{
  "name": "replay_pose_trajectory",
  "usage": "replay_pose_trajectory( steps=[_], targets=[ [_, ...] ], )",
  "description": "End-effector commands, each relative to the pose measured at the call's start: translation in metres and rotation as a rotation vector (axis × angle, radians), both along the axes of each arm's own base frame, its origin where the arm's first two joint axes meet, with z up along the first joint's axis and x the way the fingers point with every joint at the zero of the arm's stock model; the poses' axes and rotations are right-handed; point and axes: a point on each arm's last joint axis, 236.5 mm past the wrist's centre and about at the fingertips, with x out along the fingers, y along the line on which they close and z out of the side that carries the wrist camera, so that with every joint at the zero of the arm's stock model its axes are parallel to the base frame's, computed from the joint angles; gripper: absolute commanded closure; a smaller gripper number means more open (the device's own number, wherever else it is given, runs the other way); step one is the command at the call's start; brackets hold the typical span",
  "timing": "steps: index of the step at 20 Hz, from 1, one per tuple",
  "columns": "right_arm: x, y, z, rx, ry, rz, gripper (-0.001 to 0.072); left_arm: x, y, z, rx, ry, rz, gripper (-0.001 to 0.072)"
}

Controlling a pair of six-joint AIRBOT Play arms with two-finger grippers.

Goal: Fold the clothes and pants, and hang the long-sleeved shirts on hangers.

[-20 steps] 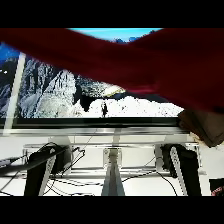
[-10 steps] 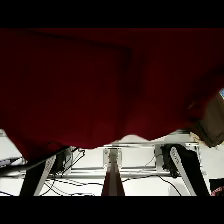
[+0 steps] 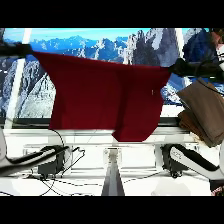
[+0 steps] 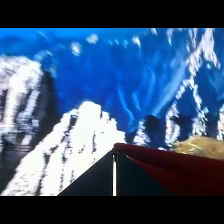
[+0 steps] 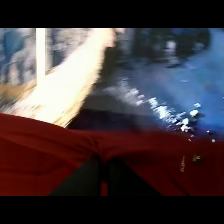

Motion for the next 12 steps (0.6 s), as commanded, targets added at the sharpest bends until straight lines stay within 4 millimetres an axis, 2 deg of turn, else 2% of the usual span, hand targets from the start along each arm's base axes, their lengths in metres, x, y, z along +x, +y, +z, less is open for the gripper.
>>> replay_pose_trajectory(
  steps=[1,4,6,9,12],
  targets=[
    [0.037,0.003,-0.053,0.048,0.014,-0.127,0.0699,0.020,-0.027,-0.061,-0.069,0.087,-0.033,0.0698],
    [0.060,-0.012,-0.047,-0.008,-0.080,-0.200,0.0698,0.028,-0.033,-0.062,-0.063,0.061,-0.043,0.0698],
    [0.059,-0.016,-0.049,-0.040,-0.081,-0.190,0.0698,0.025,-0.033,-0.064,-0.065,0.077,-0.045,0.0698],
    [0.031,-0.015,-0.073,-0.146,0.015,-0.060,0.0698,0.016,-0.033,-0.078,-0.060,0.134,-0.051,0.0698],
    [-0.005,-0.024,-0.096,-0.266,0.140,0.073,0.0698,0.006,-0.039,-0.108,-0.081,0.232,-0.062,0.0698]
  ],
)
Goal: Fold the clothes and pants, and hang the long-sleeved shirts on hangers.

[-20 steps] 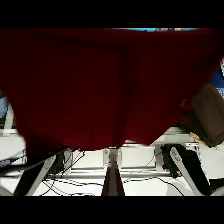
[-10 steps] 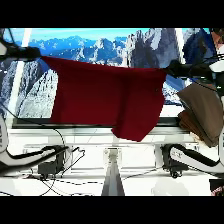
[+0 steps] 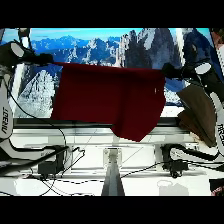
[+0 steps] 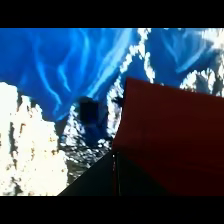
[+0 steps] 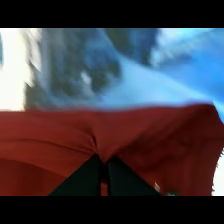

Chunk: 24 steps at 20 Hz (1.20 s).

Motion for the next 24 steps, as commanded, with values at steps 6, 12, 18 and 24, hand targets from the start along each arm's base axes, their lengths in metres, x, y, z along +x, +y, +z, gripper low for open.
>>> replay_pose_trajectory(
  steps=[6,12,18,24],
  targets=[
    [-0.085,-0.021,-0.042,-0.197,0.328,0.241,0.0698,-0.045,-0.027,-0.089,-0.048,0.332,-0.063,0.0698],
    [-0.092,-0.026,-0.044,-0.223,0.356,0.257,0.0410,-0.062,-0.051,-0.109,-0.049,0.427,-0.122,0.0635],
    [-0.106,-0.040,-0.032,-0.292,0.395,0.290,0.0263,-0.084,-0.040,-0.087,-0.001,0.477,-0.233,0.0133],
    [-0.167,-0.051,-0.006,-0.339,0.534,0.321,0.0449,-0.087,-0.020,0.023,0.077,0.228,-0.353,0.0288]
  ],
)
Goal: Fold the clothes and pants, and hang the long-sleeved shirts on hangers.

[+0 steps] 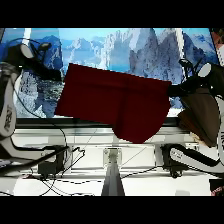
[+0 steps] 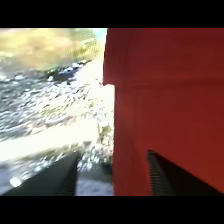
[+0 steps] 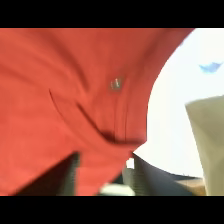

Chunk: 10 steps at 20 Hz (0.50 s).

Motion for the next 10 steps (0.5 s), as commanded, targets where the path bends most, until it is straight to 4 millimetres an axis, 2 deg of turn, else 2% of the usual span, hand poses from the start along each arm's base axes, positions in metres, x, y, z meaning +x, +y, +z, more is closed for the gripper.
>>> replay_pose_trajectory(
  steps=[1,3,4,5,7,8,10],
  targets=[
    [-0.047,-0.001,0.007,-0.020,0.097,0.008,0.0445,-0.009,0.005,0.068,-0.027,-0.151,-0.068,0.0288],
    [-0.081,0.009,-0.003,0.003,0.122,0.000,0.0445,-0.015,0.010,0.112,-0.090,-0.271,-0.038,0.0288],
    [-0.100,0.018,-0.009,0.034,0.137,-0.017,0.0444,-0.023,0.018,0.126,-0.114,-0.312,-0.008,0.0289],
    [-0.116,0.035,-0.013,0.093,0.150,-0.033,0.0444,-0.033,0.029,0.131,-0.133,-0.329,0.037,0.0288],
    [-0.132,0.074,-0.013,0.250,0.138,-0.065,0.0444,-0.057,0.050,0.115,-0.151,-0.300,0.131,0.0288],
    [-0.131,0.089,-0.009,0.314,0.113,-0.082,0.0444,-0.072,0.059,0.097,-0.162,-0.257,0.178,0.0288],
    [-0.125,0.103,-0.001,0.383,0.075,-0.097,0.0444,-0.101,0.067,0.053,-0.197,-0.152,0.255,0.0289]
  ],
)
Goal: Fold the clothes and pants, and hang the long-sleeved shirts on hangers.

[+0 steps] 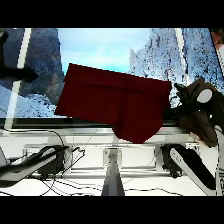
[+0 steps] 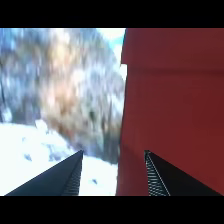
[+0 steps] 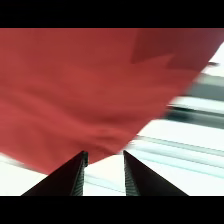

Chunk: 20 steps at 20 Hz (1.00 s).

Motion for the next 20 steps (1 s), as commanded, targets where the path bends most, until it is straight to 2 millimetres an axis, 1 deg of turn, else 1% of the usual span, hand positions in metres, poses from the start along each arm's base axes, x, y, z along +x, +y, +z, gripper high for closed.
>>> replay_pose_trajectory(
  steps=[1,2,3,4,5,6,7,9,12,14,17,18,19,20],
  targets=[
    [-0.003,0.038,0.010,0.162,-0.042,-0.055,0.0444,-0.044,0.013,-0.054,-0.087,0.100,0.119,0.0289],
    [-0.001,0.038,0.010,0.162,-0.048,-0.058,0.0444,-0.052,0.013,-0.073,-0.108,0.126,0.151,0.0289],
    [-0.001,0.038,0.010,0.162,-0.050,-0.059,0.0444,-0.059,0.009,-0.089,-0.139,0.146,0.178,0.0289],
    [-0.001,0.038,0.010,0.162,-0.050,-0.059,0.0444,-0.068,0.001,-0.106,-0.178,0.180,0.193,0.0289],
    [-0.001,0.038,0.010,0.162,-0.050,-0.059,0.0444,-0.079,-0.008,-0.121,-0.206,0.223,0.190,0.0304],
    [-0.001,0.038,0.010,0.162,-0.051,-0.059,0.0444,-0.087,-0.017,-0.134,-0.233,0.258,0.179,0.0347],
    [0.000,0.038,0.010,0.162,-0.051,-0.060,0.0444,-0.096,-0.022,-0.145,-0.253,0.298,0.179,0.0352],
    [0.002,0.037,0.009,0.159,-0.063,-0.065,0.0444,-0.105,-0.027,-0.160,-0.274,0.345,0.185,0.0351],
    [0.012,0.034,0.008,0.148,-0.100,-0.082,0.0444,-0.103,-0.022,-0.178,-0.273,0.370,0.206,0.0351],
    [0.020,0.032,0.008,0.140,-0.129,-0.095,0.0444,-0.105,-0.023,-0.191,-0.285,0.402,0.213,0.0351],
    [0.027,0.030,0.008,0.132,-0.156,-0.107,0.0444,-0.100,-0.039,-0.201,-0.363,0.402,0.166,0.0353],
    [0.029,0.029,0.008,0.129,-0.166,-0.112,0.0445,-0.095,-0.046,-0.199,-0.399,0.383,0.150,0.0402],
    [0.030,0.029,0.008,0.128,-0.170,-0.113,0.0444,-0.089,-0.051,-0.197,-0.424,0.354,0.130,0.0594],
    [0.031,0.029,0.008,0.127,-0.174,-0.115,0.0444,-0.082,-0.054,-0.193,-0.442,0.321,0.117,0.0693]
  ],
)
